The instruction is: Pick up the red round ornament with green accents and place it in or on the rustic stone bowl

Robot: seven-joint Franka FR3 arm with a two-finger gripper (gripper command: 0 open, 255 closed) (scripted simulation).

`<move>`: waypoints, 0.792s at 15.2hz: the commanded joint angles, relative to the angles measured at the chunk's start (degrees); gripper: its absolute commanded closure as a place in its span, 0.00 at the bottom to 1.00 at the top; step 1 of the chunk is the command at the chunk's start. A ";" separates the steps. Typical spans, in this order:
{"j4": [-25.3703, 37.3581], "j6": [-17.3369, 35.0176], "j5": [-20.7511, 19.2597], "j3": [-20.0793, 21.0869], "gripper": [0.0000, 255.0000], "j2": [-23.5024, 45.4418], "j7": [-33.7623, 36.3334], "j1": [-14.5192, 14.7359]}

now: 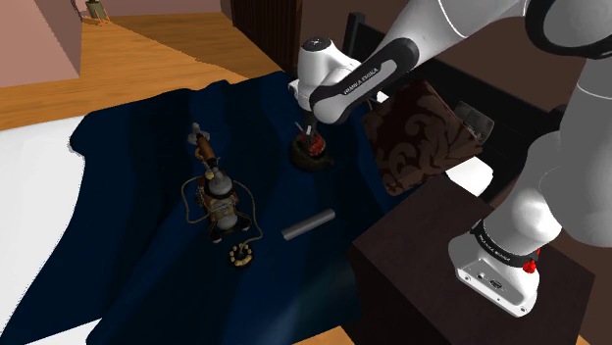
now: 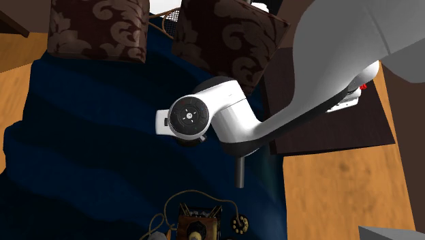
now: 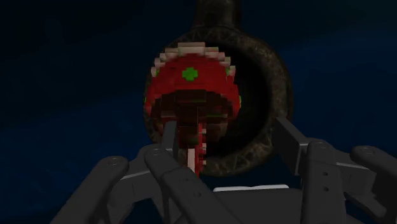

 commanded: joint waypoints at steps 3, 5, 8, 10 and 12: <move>-0.59 -0.22 -0.08 -0.08 0.00 -0.09 -0.07 -0.04; -0.27 -1.66 -0.32 -0.05 0.00 -1.08 0.58 0.65; 0.12 -6.11 -1.12 -0.31 0.00 -5.10 1.13 1.78; 0.11 -6.11 -1.13 -0.30 0.00 -5.11 1.13 1.76; 0.12 -6.11 -1.13 -0.30 0.00 -5.10 1.13 1.76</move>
